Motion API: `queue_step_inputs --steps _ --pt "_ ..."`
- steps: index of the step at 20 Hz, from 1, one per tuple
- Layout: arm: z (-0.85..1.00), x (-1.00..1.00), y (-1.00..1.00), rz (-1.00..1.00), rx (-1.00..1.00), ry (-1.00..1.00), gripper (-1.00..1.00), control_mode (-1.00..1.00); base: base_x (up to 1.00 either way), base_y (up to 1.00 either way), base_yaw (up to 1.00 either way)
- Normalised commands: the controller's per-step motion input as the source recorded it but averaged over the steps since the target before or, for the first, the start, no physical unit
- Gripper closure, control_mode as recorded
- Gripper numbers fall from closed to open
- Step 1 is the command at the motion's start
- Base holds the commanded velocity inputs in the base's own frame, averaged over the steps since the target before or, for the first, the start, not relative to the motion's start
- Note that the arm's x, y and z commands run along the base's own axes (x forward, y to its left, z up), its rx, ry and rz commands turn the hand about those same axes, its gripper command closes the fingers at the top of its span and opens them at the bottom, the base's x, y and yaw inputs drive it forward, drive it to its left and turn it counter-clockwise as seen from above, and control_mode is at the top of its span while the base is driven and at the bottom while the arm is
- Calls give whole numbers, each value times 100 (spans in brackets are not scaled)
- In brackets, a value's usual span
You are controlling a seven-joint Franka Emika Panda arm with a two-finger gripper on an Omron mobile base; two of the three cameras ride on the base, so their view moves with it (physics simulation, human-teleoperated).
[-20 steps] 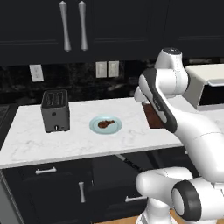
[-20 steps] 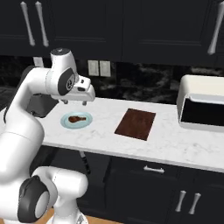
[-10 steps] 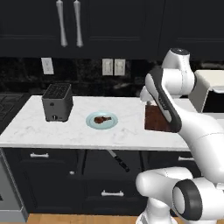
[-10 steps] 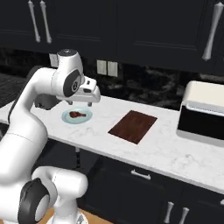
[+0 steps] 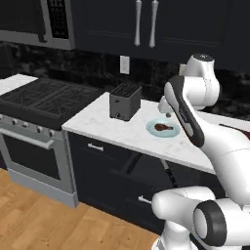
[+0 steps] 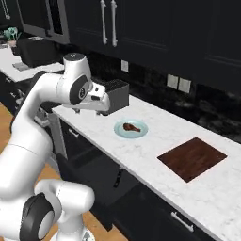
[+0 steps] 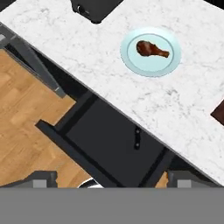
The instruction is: Pick up the knife from the drawer and place it on the cutting board. Then place the meat from the plate to the cutting board.
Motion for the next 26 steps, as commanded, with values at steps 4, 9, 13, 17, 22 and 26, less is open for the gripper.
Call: queue_step_inputs --steps 4,9,13,17,22,26 --pt "0 0 0 0 0 0 -100 100 0 -28 67" --pt "0 0 0 0 0 0 -100 100 -18 -30 62" --pt "0 0 0 0 0 0 -100 100 -51 -59 30" --pt "0 0 0 0 0 0 -100 100 -52 -39 4" --pt "0 0 0 0 0 0 -100 100 -27 -14 0" --pt "0 0 0 0 0 0 -100 100 -24 -16 0"
